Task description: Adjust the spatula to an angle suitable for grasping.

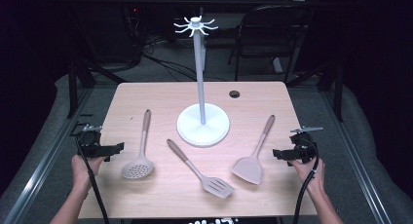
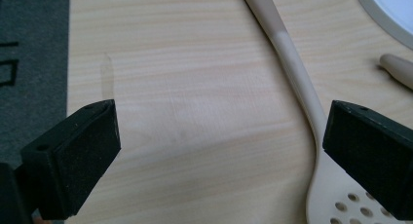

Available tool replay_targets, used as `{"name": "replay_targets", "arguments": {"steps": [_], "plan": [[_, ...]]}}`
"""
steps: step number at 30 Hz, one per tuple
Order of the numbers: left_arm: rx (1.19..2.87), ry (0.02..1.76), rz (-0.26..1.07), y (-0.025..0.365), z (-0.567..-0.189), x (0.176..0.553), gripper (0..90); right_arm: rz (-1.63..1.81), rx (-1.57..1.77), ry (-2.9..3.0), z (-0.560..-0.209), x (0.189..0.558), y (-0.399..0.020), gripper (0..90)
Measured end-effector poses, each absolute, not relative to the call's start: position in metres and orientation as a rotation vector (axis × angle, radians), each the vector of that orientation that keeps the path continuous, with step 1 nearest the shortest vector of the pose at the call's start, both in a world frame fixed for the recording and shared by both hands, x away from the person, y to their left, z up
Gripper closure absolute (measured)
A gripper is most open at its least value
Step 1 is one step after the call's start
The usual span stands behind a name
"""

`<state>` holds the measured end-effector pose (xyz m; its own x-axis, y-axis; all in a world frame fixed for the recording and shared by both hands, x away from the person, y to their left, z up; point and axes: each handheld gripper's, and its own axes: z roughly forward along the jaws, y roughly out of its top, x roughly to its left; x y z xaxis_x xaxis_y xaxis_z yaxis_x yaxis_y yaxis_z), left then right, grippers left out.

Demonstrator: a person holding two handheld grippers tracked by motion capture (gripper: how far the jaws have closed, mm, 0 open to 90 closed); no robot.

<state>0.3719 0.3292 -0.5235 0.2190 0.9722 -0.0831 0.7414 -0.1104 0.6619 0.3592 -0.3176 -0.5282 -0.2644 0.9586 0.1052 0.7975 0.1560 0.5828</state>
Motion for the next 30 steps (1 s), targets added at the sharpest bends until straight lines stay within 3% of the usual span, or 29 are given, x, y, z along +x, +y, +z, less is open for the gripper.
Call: {"name": "replay_targets", "arguments": {"steps": [30], "plan": [[1.912, 1.597, 0.436, 0.328, -0.529, 0.374, 0.0, 0.788, 1.685, 2.241, -0.524, 0.367, -0.282, 14.0]]}}
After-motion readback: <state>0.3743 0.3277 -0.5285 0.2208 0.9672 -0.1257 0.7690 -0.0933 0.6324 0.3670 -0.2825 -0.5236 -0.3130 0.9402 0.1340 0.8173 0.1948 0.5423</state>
